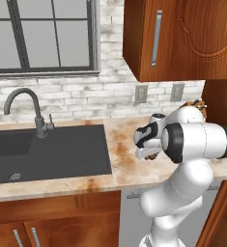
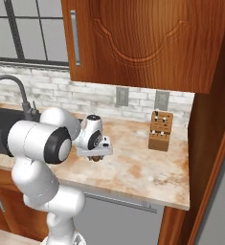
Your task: Gather the eggs and milk located in the vicinity of the sink area and place them right next to the bowl.
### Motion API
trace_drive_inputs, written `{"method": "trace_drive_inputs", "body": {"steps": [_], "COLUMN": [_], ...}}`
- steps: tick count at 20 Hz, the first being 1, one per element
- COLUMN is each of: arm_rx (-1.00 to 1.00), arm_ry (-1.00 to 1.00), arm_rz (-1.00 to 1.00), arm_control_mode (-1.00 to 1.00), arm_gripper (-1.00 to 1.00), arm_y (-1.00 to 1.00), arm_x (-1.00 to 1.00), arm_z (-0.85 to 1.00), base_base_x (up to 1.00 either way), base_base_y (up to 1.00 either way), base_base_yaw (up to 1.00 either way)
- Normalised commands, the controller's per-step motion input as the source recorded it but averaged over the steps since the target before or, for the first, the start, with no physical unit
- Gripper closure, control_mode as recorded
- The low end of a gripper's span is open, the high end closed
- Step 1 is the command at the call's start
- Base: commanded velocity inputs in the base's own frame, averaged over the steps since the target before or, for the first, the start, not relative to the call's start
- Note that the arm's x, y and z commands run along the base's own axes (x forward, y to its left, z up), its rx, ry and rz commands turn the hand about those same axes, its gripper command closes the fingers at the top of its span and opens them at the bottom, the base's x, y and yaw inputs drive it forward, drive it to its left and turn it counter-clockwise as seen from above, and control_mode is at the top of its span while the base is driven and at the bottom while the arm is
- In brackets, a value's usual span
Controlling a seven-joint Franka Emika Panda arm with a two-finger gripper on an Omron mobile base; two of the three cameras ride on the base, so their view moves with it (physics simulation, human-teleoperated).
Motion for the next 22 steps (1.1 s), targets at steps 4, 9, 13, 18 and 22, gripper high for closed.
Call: {"method": "trace_drive_inputs", "body": {"steps": [4, 9, 13, 18, 22], "arm_rx": [0.00, 0.04, 0.04, 0.03, 0.02], "arm_ry": [-0.03, -0.20, -0.19, -0.01, 0.11], "arm_rz": [0.00, 0.00, 0.00, 0.00, -0.09], "arm_control_mode": [-1.00, -1.00, -1.00, -1.00, -1.00], "arm_gripper": [1.00, 1.00, 1.00, 1.00, 1.00], "arm_y": [-0.03, 0.00, 0.00, 0.00, 0.00], "arm_x": [-0.06, -0.42, -0.63, -0.60, -0.82], "arm_z": [-0.10, 0.53, 1.00, 1.00, 0.76], "base_base_x": [0.00, 0.00, 0.00, 0.00, 0.00], "base_base_y": [0.00, 0.00, 0.00, 0.00, 0.00], "base_base_yaw": [0.00, 0.00, 0.00, 0.00, 0.00]}}
